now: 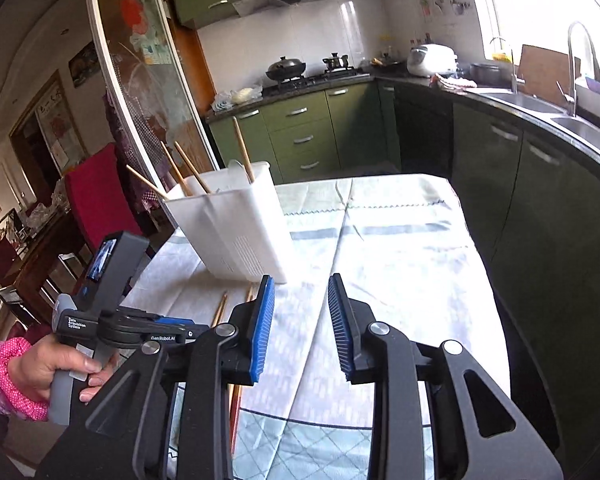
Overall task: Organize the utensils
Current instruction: 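Open both grippers and move them back down to the chopsticks, then grasp a chopstick with the left gripper while the right gripper grasps another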
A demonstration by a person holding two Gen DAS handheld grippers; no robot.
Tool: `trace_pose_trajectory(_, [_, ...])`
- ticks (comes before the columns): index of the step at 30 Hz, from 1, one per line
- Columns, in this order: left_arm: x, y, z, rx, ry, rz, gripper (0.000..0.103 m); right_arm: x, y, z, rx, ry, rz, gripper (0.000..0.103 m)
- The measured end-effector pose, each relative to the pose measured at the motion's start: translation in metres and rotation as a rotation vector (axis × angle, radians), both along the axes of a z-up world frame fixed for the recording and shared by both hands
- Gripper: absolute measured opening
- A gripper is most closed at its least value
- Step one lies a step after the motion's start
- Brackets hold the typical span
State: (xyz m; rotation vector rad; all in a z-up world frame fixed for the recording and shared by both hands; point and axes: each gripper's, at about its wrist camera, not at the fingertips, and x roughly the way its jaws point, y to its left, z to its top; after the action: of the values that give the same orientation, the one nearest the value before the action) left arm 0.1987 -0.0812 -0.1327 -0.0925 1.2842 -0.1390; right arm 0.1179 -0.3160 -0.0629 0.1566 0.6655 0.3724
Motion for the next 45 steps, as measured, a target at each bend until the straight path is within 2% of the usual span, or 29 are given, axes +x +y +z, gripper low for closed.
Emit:
trace_pose_trajectory(7, [0.001,-0.010,-0.014,0.050,0.029,0.003,0.027,-0.004,-0.016,-0.028,0.049,0.048,-0.011,0.028])
trace_pose_trajectory(21, [0.000,-0.005,-0.014,0.062,0.044,0.007,0.027,0.010,-0.001,-0.023,0.041,0.068,0.010,0.029])
trace_pose_trajectory(24, [0.003,-0.011,-0.017,0.068,0.054,0.002,0.027,0.010,0.003,-0.023,0.033,0.069,0.016,0.034])
trace_pose_trajectory(29, [0.008,-0.011,-0.020,0.069,0.069,0.011,0.027,0.011,0.008,-0.023,0.012,0.070,0.027,0.034])
trace_pose_trajectory(30, [0.009,-0.010,-0.020,0.069,0.071,0.009,0.024,0.013,0.012,-0.024,0.002,0.073,0.031,0.034])
trace_pose_trajectory(31, [0.008,-0.009,-0.020,0.071,0.072,0.002,0.017,0.016,0.016,-0.025,-0.012,0.079,0.038,0.034])
trace_pose_trajectory(33, [0.010,-0.007,-0.020,0.074,0.080,-0.008,0.010,0.025,0.031,-0.033,-0.066,0.114,0.064,0.034])
trace_pose_trajectory(36, [0.008,-0.002,-0.020,0.094,0.080,-0.031,0.010,0.039,0.056,-0.049,-0.134,0.154,0.107,0.034])
trace_pose_trajectory(40, [0.009,0.005,-0.019,0.131,0.078,-0.065,0.010,0.063,0.085,-0.074,-0.166,0.247,0.183,0.034])
trace_pose_trajectory(45, [0.011,0.018,-0.019,0.163,0.077,-0.092,0.010,0.087,0.111,-0.099,-0.196,0.327,0.219,0.032])
